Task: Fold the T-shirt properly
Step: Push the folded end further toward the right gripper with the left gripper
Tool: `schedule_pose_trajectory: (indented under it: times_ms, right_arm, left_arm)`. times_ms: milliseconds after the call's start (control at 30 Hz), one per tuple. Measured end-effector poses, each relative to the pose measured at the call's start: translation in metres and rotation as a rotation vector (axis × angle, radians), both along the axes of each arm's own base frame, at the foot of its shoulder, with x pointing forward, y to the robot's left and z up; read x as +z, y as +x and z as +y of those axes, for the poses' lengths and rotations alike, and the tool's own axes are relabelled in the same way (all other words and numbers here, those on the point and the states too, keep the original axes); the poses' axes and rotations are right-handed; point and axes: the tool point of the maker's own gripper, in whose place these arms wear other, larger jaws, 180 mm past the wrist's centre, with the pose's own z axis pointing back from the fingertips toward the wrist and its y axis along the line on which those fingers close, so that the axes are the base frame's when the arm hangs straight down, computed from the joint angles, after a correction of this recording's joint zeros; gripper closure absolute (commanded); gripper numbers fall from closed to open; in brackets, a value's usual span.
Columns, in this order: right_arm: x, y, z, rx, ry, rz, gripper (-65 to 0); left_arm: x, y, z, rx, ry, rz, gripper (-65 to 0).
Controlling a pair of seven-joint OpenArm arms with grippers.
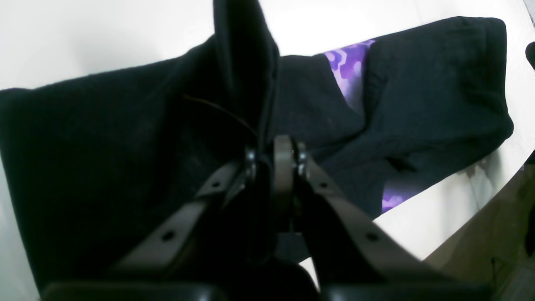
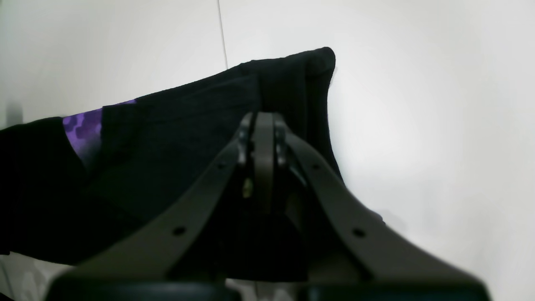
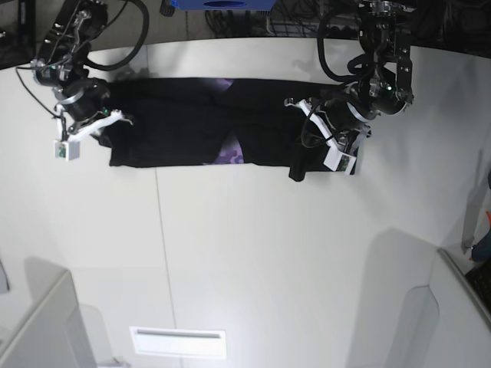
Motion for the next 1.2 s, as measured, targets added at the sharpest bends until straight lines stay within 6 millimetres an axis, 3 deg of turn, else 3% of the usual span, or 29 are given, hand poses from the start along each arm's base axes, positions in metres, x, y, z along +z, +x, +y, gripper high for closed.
schedule_pose_trajectory:
  times_ms: [200, 267, 400, 500, 567, 600, 667, 700, 800, 867, 933, 1100, 1200]
  right_arm:
    - [-0.001, -0.001, 0.000, 0.000, 0.001, 0.003, 0.0]
    - [-0.001, -0.001, 0.001, -0.001, 0.002, 0.003, 0.0]
    - [-0.001, -0.001, 0.000, -0.002, 0.002, 0.003, 0.0]
    - [0.000, -0.001, -0.001, -0.005, 0.001, 0.002, 0.0]
    - [0.001, -0.002, -0.011, -0.032, -0.003, -0.003, 0.0]
    - [0.003, -0.004, -0.019, -0.059, -0.004, -0.007, 0.0]
    - [0.006, -0.006, -0.032, -0.095, -0.011, -0.014, 0.0]
    - [0.007, -0.007, -0.035, -0.104, 0.000, -0.014, -4.8]
    - [0.007, -0.007, -0.022, -0.011, 0.059, 0.017, -38.7]
    - [0.005, 0.002, -0.017, 0.074, 0.123, -0.008, -54.2]
    - [-0.014, 0.001, -0.025, 0.069, 0.150, 0.041, -58.5]
    - [-0.052, -0.018, -0.029, 0.031, 0.218, 0.140, -54.5]
    - [-0.056, -0.017, -0.028, 0.023, 0.235, 0.133, -53.6]
  left_arm:
    - [0.003, 0.010, -0.014, 0.020, -0.055, -0.008, -38.3]
    - [-0.001, 0.014, -0.022, 0.024, -0.080, 0.009, -43.8]
    - [-0.001, 0.011, -0.051, -0.062, -0.098, 0.014, -46.4]
    - [0.011, 0.013, -0.053, -0.064, -0.110, -0.016, -45.9]
    - [0.032, 0.025, -0.025, 0.017, -0.099, -0.092, -38.2]
    - [0.042, 0.032, -0.001, 0.094, -0.099, -0.134, -28.8]
    - [0.042, 0.037, 0.057, 0.248, -0.064, -0.146, -7.2]
    - [0.037, 0.034, 0.088, 0.319, -0.027, -0.125, 0.0]
    - [0.028, 0.018, 0.165, 0.431, 0.067, -0.075, 0.0]
    - [0.021, 0.014, 0.197, 0.452, 0.120, -0.037, 0.0]
    - [0.012, 0.009, 0.214, 0.469, 0.144, -0.005, 0.0]
    - [-0.014, -0.007, 0.227, 0.521, 0.136, 0.017, 0.0]
    - [-0.031, -0.013, 0.209, 0.477, 0.136, 0.040, 0.0]
